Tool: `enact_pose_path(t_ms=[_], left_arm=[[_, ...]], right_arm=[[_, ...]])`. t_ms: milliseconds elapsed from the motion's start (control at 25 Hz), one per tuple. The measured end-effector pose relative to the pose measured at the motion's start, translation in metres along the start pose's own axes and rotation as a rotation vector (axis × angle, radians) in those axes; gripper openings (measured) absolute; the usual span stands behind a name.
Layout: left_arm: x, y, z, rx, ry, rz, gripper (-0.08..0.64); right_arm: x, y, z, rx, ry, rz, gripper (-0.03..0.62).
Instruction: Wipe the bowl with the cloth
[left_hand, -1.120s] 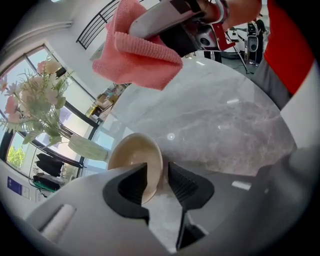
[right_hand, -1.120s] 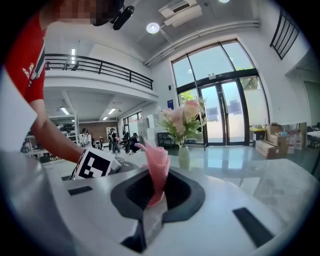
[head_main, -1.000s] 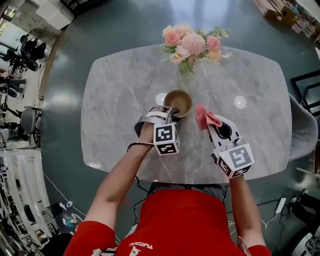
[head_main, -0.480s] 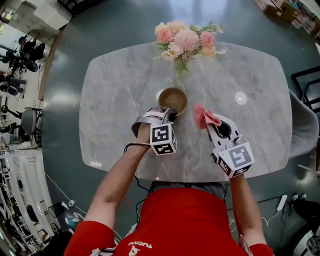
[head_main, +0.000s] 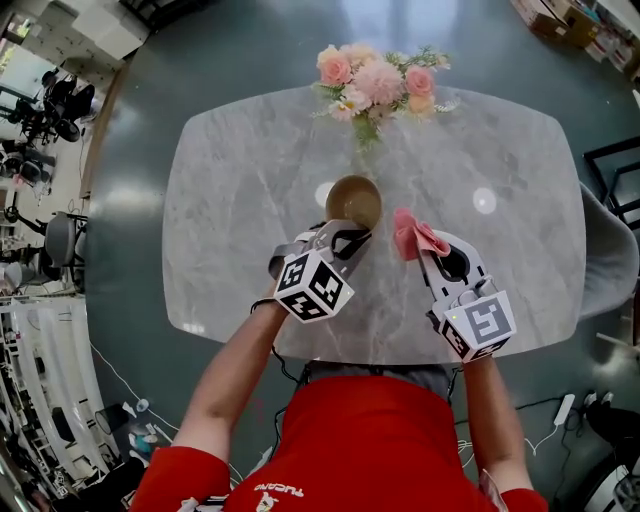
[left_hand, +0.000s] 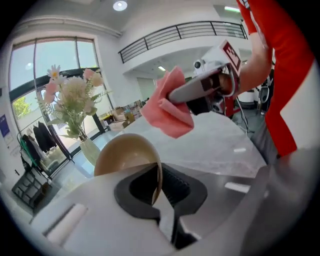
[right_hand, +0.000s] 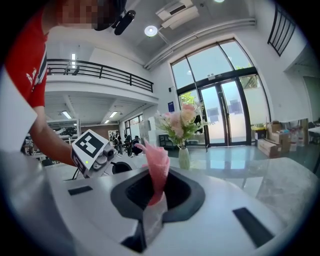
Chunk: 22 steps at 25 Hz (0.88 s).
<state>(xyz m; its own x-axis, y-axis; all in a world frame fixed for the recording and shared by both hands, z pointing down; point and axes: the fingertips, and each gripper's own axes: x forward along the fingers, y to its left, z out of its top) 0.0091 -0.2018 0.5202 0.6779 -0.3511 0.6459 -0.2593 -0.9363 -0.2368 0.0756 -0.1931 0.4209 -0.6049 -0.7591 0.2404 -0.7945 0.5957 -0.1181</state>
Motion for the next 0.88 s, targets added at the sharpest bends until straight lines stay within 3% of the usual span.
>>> enact_pose_path(t_ms=[160, 520, 760, 880], left_arm=[[-0.022, -0.006, 0.026, -0.155, -0.171, -0.040, 0.012], [-0.076, -0.018, 0.073, -0.380, -0.491, -0.102, 0.012], [-0.109, -0.022, 0.092, -0.532, -0.642, -0.129, 0.012], [-0.120, -0.026, 0.094, -0.555, -0.670, -0.156, 0.012]], right_arm=[[-0.007, 0.008, 0.020, -0.016, -0.040, 0.009, 0.021], [-0.029, 0.029, 0.060, -0.084, -0.125, 0.015, 0.021], [-0.040, 0.056, 0.082, -0.244, -0.160, 0.029, 0.021], [-0.043, 0.077, 0.091, -0.351, -0.157, 0.064, 0.021]])
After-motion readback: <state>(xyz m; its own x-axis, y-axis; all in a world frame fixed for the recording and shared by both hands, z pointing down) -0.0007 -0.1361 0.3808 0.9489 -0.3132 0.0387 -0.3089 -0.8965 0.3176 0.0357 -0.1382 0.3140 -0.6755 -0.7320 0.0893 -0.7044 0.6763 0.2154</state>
